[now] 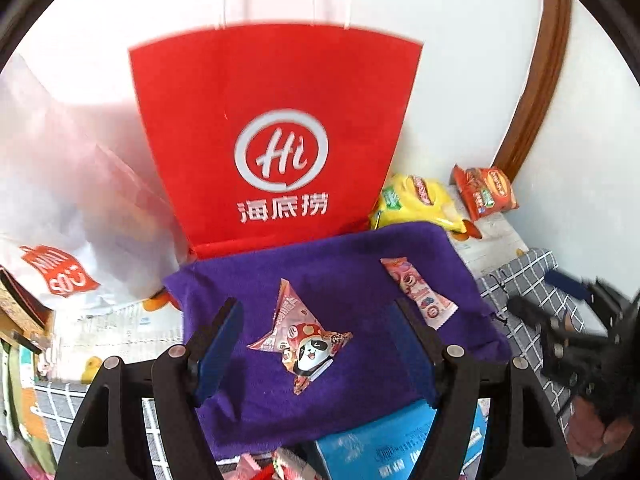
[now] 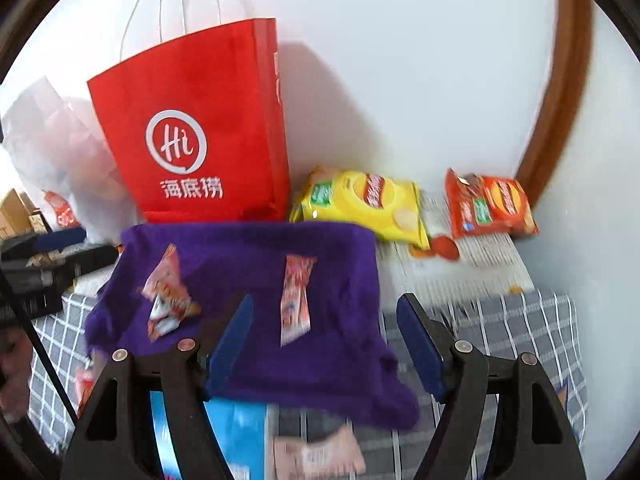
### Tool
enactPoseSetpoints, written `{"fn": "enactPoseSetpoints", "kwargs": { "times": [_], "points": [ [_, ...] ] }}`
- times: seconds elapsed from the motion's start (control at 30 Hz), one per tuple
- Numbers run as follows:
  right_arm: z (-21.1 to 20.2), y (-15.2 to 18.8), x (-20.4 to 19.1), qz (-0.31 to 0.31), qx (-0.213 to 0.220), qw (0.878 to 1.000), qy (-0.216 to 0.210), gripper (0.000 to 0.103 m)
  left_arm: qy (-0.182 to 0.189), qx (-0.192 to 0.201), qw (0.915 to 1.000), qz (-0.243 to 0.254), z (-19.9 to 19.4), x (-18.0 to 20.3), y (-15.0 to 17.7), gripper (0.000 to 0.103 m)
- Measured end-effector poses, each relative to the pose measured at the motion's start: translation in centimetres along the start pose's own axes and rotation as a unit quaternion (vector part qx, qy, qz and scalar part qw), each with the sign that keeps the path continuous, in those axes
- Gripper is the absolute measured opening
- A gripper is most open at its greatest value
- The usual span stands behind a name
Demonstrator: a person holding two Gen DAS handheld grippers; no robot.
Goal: Organize snacks
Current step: 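Open the left gripper onto the purple towel while right releases the Lotso stick there, then grasp the pink-white wafer packet with the right gripper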
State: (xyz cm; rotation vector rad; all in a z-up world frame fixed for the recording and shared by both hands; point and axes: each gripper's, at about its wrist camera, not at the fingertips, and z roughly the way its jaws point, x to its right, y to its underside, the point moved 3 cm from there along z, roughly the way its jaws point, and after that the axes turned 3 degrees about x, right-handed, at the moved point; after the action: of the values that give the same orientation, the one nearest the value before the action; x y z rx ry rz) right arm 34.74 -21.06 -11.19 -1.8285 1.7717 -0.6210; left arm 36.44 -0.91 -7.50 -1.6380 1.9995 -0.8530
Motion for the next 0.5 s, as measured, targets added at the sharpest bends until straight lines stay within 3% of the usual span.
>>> {"fn": "enactPoseSetpoints", "kwargs": {
  "times": [0.23, 0.33, 0.5],
  "points": [
    [-2.1, 6.1, 1.4, -0.014, -0.016, 1.000, 0.006, 0.072, -0.002, -0.003, 1.0000, 0.000, -3.5, 0.1, 1.9, 0.073],
    [-1.4, 8.8, 2.4, -0.010, -0.039, 0.999, 0.000, 0.065, -0.015, -0.005, 0.9999, -0.005, -4.6, -0.5, 3.3, 0.073],
    [0.4, 12.1, 3.2, -0.001, -0.070, 0.997, -0.029, 0.066, -0.032, -0.016, 0.9985, -0.040, -5.6, -2.3, 5.9, 0.073]
  ]
}}
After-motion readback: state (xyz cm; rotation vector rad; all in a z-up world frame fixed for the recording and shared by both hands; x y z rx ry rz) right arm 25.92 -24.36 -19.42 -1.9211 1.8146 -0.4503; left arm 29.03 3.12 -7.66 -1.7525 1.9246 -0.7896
